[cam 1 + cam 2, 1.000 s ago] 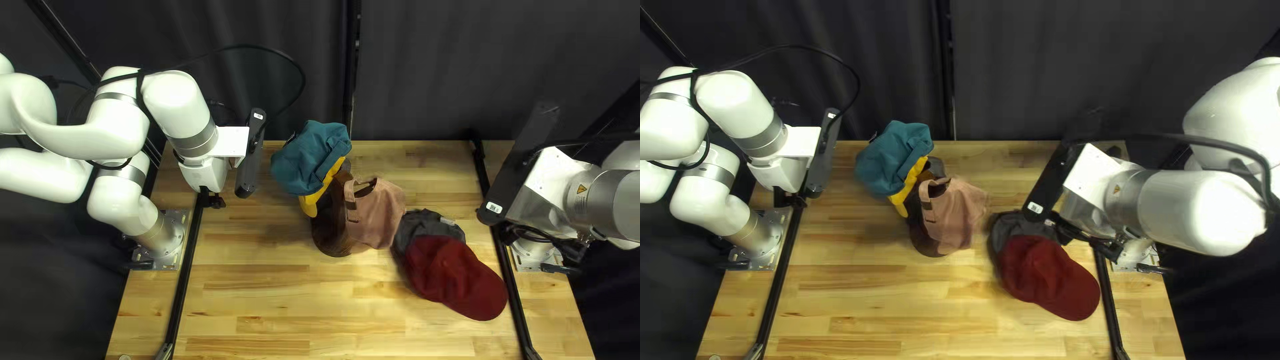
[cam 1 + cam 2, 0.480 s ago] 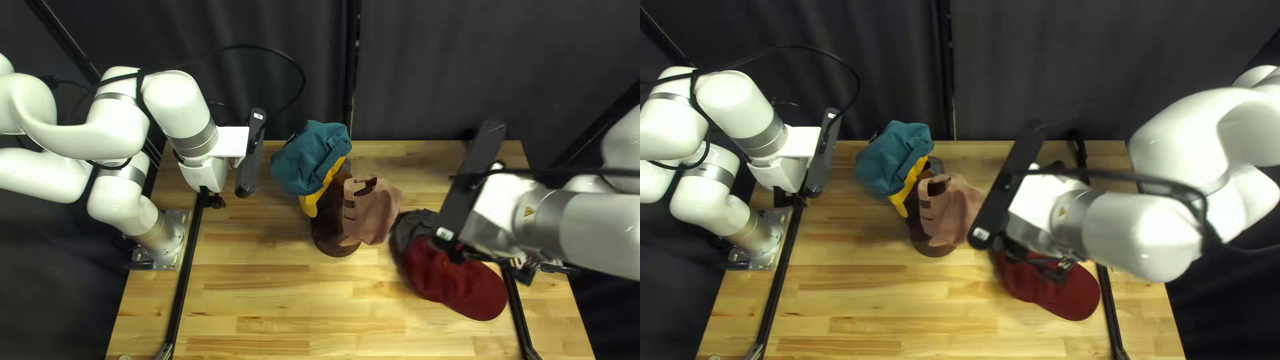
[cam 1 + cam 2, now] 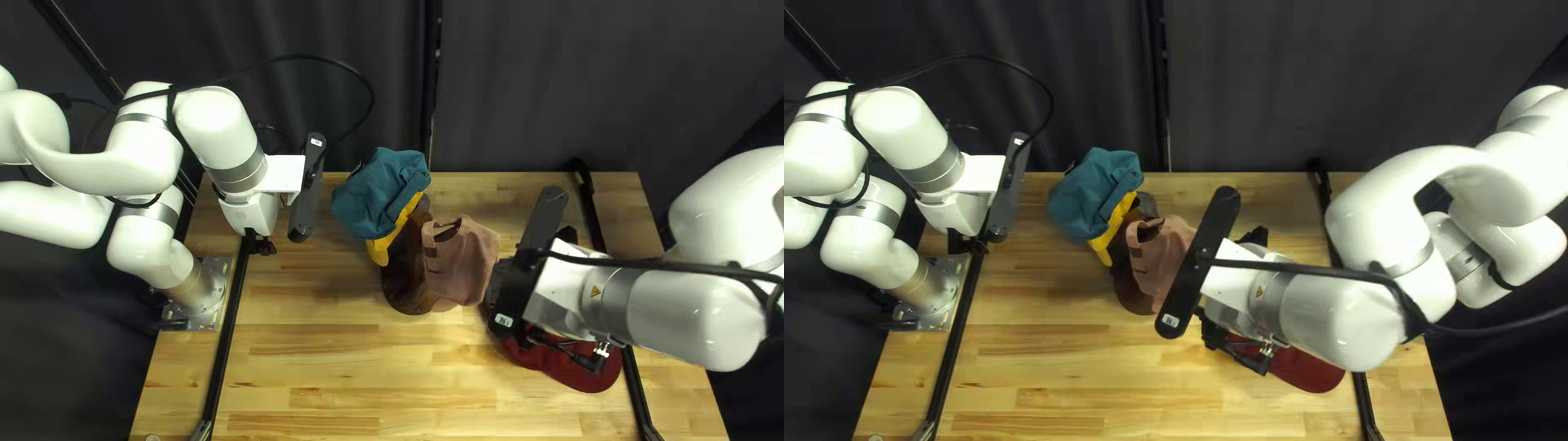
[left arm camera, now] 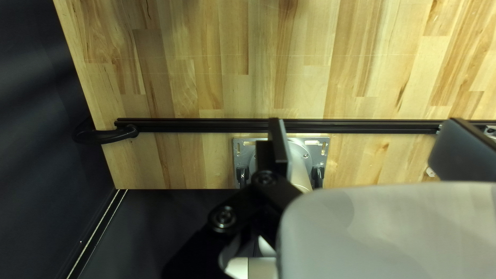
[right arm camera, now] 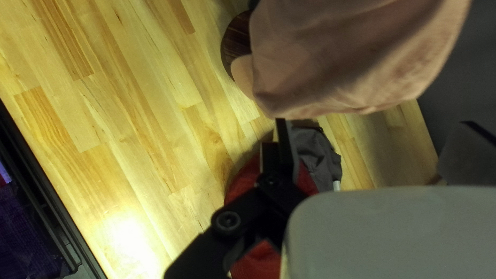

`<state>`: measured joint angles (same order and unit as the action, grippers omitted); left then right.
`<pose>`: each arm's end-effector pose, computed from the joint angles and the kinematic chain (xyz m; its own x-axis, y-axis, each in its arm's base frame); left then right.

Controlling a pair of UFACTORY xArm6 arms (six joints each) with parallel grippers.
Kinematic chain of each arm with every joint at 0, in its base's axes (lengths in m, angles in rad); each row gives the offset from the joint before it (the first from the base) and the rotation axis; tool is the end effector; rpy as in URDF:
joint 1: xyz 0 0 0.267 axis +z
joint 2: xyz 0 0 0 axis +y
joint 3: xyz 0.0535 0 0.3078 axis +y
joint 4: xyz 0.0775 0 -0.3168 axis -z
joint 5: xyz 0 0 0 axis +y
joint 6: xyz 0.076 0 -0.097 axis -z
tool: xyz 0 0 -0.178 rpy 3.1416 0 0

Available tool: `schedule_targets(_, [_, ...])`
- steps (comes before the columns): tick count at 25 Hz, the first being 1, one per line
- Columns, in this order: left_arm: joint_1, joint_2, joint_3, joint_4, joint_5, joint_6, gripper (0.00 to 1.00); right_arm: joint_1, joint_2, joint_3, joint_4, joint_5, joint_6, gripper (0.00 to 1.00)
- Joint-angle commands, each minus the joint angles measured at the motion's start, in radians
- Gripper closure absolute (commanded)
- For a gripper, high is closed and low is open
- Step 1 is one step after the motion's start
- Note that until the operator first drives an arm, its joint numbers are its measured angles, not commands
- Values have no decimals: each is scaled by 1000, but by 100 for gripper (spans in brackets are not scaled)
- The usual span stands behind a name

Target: Remove hats from holder and stack on top of each other

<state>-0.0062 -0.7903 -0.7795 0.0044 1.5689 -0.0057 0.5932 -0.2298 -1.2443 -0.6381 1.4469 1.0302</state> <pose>0.2121 -0.0001 0.3238 1.0000 -0.0005 0.0009 -0.0005 -1.0000 -0.0044 0.4138 0.0897 0.4042 0.8303 -0.2251 0.5099 -0.4181 -0.8565 0.3026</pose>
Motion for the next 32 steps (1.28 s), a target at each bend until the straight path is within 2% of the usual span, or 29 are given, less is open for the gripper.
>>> schedule_targets(1, [0, 0, 0, 0, 0, 0, 0, -11, 4, 21, -25, -24, -7, 0])
schedule_targets(5, [0, 0, 0, 0, 0, 0, 0, -16, -8, 62, -71, -47, -11, 0])
schedule_targets(13, [0, 0, 0, 0, 0, 0, 0, -48, -69, 205, -173, -139, 64, 0])
schedule_targets(18, [0, 0, 0, 0, 0, 0, 0, -80, -102, 267, -194, -193, 104, 0])
schedule_targets(25, [0, 0, 0, 0, 0, 0, 0, -106, -119, 297, -193, -230, 122, 0])
schedule_targets(26, [0, 0, 0, 0, 0, 0, 0, -107, -122, 300, -192, -232, 123, 13])
schedule_targets(27, [0, 0, 0, 0, 0, 0, 0, -106, -123, 299, -190, -231, 123, 59])
schedule_targets(28, [0, 0, 0, 0, 0, 0, 0, -104, -123, 297, -189, -229, 121, 99])
schedule_targets(32, [0, 0, 0, 0, 0, 0, 0, -96, -115, 278, -188, -217, 109, 100])
